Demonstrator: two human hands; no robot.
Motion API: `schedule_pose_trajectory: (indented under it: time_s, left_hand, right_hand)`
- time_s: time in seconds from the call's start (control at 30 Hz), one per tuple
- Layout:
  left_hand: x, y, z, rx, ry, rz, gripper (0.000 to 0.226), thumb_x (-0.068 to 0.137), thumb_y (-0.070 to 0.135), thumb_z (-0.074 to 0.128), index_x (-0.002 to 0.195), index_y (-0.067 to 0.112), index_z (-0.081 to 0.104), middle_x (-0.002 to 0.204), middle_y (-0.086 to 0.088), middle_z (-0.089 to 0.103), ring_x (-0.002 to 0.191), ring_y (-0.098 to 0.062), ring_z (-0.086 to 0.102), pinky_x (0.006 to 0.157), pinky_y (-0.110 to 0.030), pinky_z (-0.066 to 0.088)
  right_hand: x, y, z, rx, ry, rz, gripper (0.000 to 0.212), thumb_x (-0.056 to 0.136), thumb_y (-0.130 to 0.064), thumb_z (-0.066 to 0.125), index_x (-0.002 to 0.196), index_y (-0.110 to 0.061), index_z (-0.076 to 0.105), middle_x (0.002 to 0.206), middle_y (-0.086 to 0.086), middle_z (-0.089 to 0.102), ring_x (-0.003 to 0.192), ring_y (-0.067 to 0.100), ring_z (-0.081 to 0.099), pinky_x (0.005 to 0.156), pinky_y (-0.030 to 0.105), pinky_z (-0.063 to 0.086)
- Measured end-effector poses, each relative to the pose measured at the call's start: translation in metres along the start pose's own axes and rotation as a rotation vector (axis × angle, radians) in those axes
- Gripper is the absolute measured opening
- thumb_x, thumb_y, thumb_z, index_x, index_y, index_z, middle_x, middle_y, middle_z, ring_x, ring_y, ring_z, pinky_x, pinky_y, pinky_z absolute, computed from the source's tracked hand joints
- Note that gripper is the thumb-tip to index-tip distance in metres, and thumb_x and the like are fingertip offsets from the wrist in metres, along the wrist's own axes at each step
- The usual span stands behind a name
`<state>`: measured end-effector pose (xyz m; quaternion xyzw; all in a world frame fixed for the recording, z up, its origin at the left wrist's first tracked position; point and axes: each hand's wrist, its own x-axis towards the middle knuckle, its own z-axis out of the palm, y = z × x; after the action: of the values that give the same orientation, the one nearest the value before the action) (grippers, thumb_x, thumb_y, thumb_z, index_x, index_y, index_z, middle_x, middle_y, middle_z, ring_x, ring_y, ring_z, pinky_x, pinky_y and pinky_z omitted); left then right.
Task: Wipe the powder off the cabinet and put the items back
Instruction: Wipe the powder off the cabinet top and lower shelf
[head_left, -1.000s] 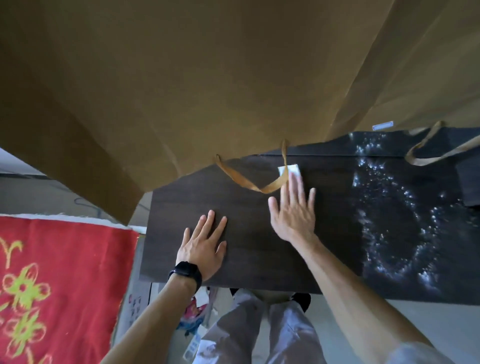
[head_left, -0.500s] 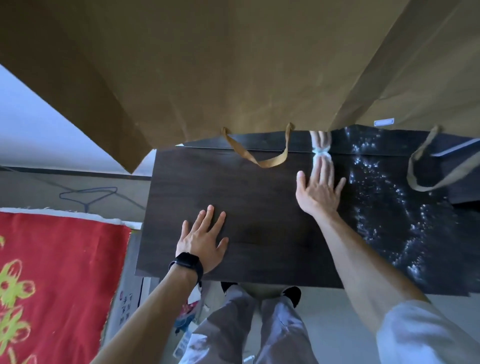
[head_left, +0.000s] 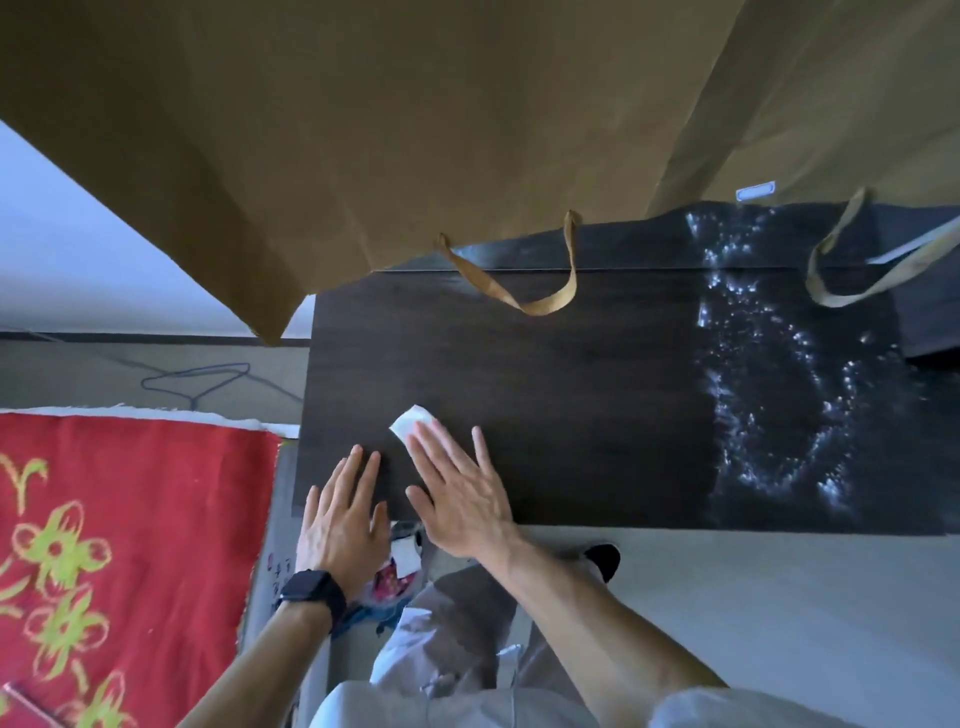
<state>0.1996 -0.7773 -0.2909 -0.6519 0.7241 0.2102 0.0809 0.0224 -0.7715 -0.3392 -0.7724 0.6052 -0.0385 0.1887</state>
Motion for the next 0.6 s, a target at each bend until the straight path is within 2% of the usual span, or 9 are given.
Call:
schedule_pose_trajectory:
  time_s: [0.07, 0.13, 0.23, 0.33, 0.37, 0.43, 0.5, 0.6]
  left_hand:
    - [-0.011, -0.009, 0.001, 0.012, -0.004, -0.024, 0.062, 0.092, 0.032, 0.047, 0.152, 0.022, 0.036, 0.161, -0.002, 0.027, 0.147, -0.026, 0.029, 0.117, -0.053, 0.025]
    - [-0.016, -0.013, 0.0, 0.022, -0.013, -0.038, 0.065, 0.088, 0.035, 0.042, 0.151, 0.02, 0.039, 0.16, -0.005, 0.029, 0.146, -0.027, 0.03, 0.117, -0.053, 0.026]
    - [-0.018, -0.022, -0.002, -0.017, 0.03, -0.101, 0.064, 0.086, 0.031, 0.047, 0.148, 0.015, 0.043, 0.157, -0.011, 0.034, 0.142, -0.032, 0.035, 0.113, -0.055, 0.031]
    - [-0.017, -0.034, -0.001, -0.037, 0.041, -0.189, 0.065, 0.09, 0.029, 0.054, 0.15, 0.012, 0.037, 0.159, -0.012, 0.029, 0.143, -0.033, 0.033, 0.114, -0.052, 0.029]
    - [-0.018, -0.038, 0.001, -0.052, 0.046, -0.219, 0.065, 0.091, 0.027, 0.056, 0.151, 0.011, 0.036, 0.16, -0.013, 0.028, 0.143, -0.033, 0.033, 0.115, -0.051, 0.029]
    - [-0.02, -0.044, 0.004, -0.12, 0.062, -0.265, 0.066, 0.091, 0.02, 0.06, 0.151, 0.008, 0.034, 0.16, -0.013, 0.027, 0.141, -0.034, 0.035, 0.115, -0.047, 0.031]
    - [-0.023, -0.049, 0.007, -0.19, 0.082, -0.266, 0.064, 0.092, 0.012, 0.058, 0.151, 0.003, 0.033, 0.16, -0.013, 0.027, 0.142, -0.033, 0.036, 0.115, -0.045, 0.031]
    - [-0.029, -0.054, 0.01, -0.184, 0.098, -0.222, 0.065, 0.089, 0.001, 0.057, 0.15, 0.0, 0.034, 0.158, -0.015, 0.031, 0.141, -0.033, 0.037, 0.115, -0.046, 0.032]
  right_hand:
    - [-0.016, 0.027, -0.007, -0.033, -0.004, 0.013, 0.063, 0.104, -0.049, 0.025, 0.159, -0.021, 0.015, 0.168, -0.006, 0.006, 0.154, 0.01, -0.006, 0.118, 0.061, 0.019]
    - [-0.034, 0.072, -0.017, -0.081, 0.038, 0.216, 0.064, 0.104, -0.051, 0.022, 0.16, -0.022, 0.012, 0.168, -0.006, 0.005, 0.154, 0.011, -0.005, 0.12, 0.062, 0.014]
    - [-0.043, 0.126, -0.038, -0.044, 0.076, 0.588, 0.066, 0.103, -0.053, 0.015, 0.16, -0.02, 0.004, 0.168, -0.001, 0.0, 0.154, 0.015, -0.005, 0.121, 0.061, 0.007]
    - [-0.011, 0.113, -0.04, 0.012, 0.116, 0.742, 0.07, 0.102, -0.054, 0.01, 0.159, -0.014, 0.002, 0.168, 0.006, 0.002, 0.155, 0.022, -0.003, 0.119, 0.065, 0.01]
    - [0.005, 0.096, -0.038, 0.02, 0.119, 0.724, 0.07, 0.102, -0.054, 0.011, 0.159, -0.013, 0.002, 0.168, 0.007, 0.003, 0.155, 0.023, -0.003, 0.12, 0.065, 0.009]
    - [0.031, 0.052, -0.027, 0.012, 0.097, 0.55, 0.069, 0.103, -0.052, 0.015, 0.159, -0.012, 0.006, 0.168, 0.006, 0.004, 0.155, 0.022, -0.003, 0.121, 0.061, 0.004]
    - [0.046, 0.001, -0.011, 0.006, 0.051, 0.268, 0.068, 0.103, -0.049, 0.019, 0.159, -0.013, 0.009, 0.167, 0.004, 0.004, 0.155, 0.019, -0.004, 0.122, 0.06, 0.001]
    - [0.044, -0.062, 0.009, -0.018, -0.092, -0.133, 0.064, 0.104, -0.044, 0.021, 0.16, -0.017, 0.008, 0.168, -0.001, 0.0, 0.154, 0.015, -0.008, 0.12, 0.059, 0.008]
